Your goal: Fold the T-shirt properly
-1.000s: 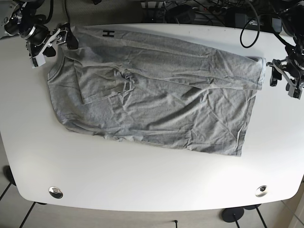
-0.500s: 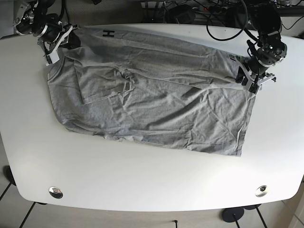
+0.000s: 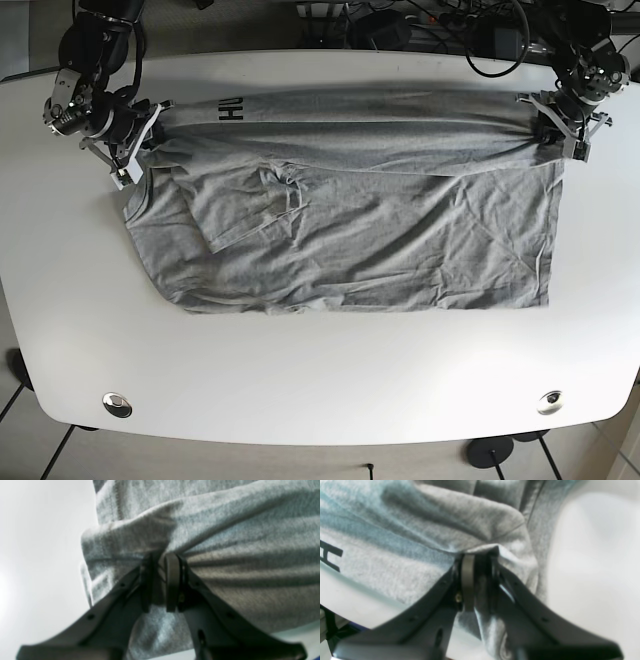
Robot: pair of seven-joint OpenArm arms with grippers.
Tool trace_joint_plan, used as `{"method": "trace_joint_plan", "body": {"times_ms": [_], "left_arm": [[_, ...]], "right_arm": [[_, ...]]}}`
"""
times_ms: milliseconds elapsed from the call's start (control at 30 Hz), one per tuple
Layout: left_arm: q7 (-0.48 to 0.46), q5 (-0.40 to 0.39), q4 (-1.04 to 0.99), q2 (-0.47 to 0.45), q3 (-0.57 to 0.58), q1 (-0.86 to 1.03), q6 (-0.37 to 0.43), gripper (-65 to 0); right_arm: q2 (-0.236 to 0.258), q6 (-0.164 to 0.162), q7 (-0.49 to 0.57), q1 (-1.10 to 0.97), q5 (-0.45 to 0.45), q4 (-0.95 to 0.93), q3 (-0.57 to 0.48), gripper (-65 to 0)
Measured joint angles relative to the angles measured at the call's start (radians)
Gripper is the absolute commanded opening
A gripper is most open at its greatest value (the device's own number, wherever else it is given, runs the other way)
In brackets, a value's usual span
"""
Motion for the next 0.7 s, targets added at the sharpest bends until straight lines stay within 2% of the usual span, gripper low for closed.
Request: {"method": "trace_joint_plan", "body": {"times_ms": [100,233,300,467,533,600,667,700], "left_arm": [[0.006,0.021,0.055,0.046,-0.005,0.059,0.021,-57.5],[-0.007,0.012,0.085,0.08,-0.037,0.109,0.018,-57.5],[0.017,0.026,0.106,0.085,-0.037,0.109,0.018,-57.4],[0.033,0.037,0.126,0.083,-0.035,0.115,0.018,-57.4],[0.065,0.073,0.158,0.087,-0.033,0.1,0.014,-55.1],[0.071,0.071,0.174,0.086,-0.033,0.09,0.015,-47.8],[0.072,0.072,0.174,0.086,-0.033,0.084,0.015,-43.6],[0.072,0.072,0.174,0.086,-0.033,0.081,0.015,-42.9]], "right_arm": [[-0.002,-0.005,-0.057,-0.017,-0.021,0.056,-0.001,-56.9],[-0.005,-0.008,-0.064,-0.105,-0.039,0.146,0.006,-56.9],[-0.008,-0.007,-0.064,-0.145,-0.035,0.174,0.005,-56.9],[-0.002,-0.007,-0.033,-0.21,0.007,0.189,0.018,-56.9],[-0.001,-0.008,-0.037,-0.238,0.074,0.276,0.086,-56.4],[0.002,-0.008,-0.035,-0.23,0.146,0.293,0.115,-44.9],[0.001,-0.008,-0.033,-0.225,0.148,0.293,0.122,-28.5],[0.0,-0.008,-0.037,-0.225,0.147,0.293,0.124,-22.5]]}}
